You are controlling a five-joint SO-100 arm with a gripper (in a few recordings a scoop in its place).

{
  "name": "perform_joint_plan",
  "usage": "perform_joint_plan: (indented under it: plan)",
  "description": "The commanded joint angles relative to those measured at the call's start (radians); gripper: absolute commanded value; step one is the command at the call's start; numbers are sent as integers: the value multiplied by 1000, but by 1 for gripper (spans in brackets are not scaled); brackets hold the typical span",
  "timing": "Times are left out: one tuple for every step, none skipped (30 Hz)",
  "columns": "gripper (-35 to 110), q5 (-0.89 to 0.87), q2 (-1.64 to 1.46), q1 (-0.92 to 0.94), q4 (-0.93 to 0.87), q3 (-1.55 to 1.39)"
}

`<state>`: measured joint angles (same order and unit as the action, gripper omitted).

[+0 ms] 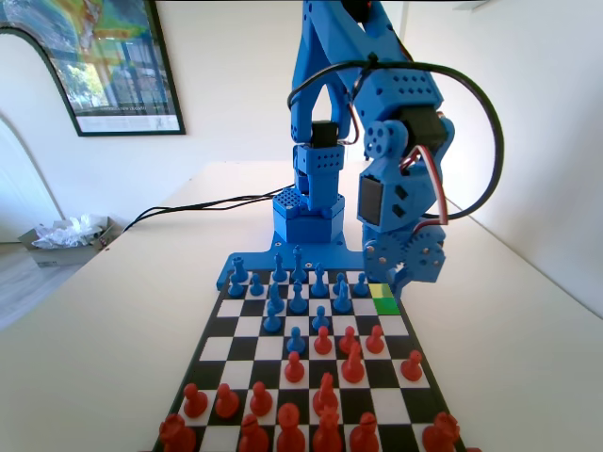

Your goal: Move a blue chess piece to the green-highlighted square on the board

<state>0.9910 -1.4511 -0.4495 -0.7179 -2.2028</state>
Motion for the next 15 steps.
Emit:
perform_joint_plan:
  plan:
    - [1,9,-17,-20,6,2]
    - [1,9,-17,-20,8,-3]
    - [1,9,-17,-20,9,-3]
    - [1,9,-17,-20,9,-5]
    - [1,9,-17,-20,11,-6]
    - [1,9,-17,-18,12,-8]
    - [1,8,-15,-18,15,-8]
    - [1,9,-15,-17,17,-9]
    - [1,11,-15,-17,17,-11]
    - [1,14,-15,-17,18,-14]
    - [1,15,-15,-15,20,-15]
    - [2,17,-15,-15,20,-15]
    - [2,17,-15,-14,20,-17]
    - [3,17,-14,-12,20,-18]
    - [4,18,-14,-12,20,-18]
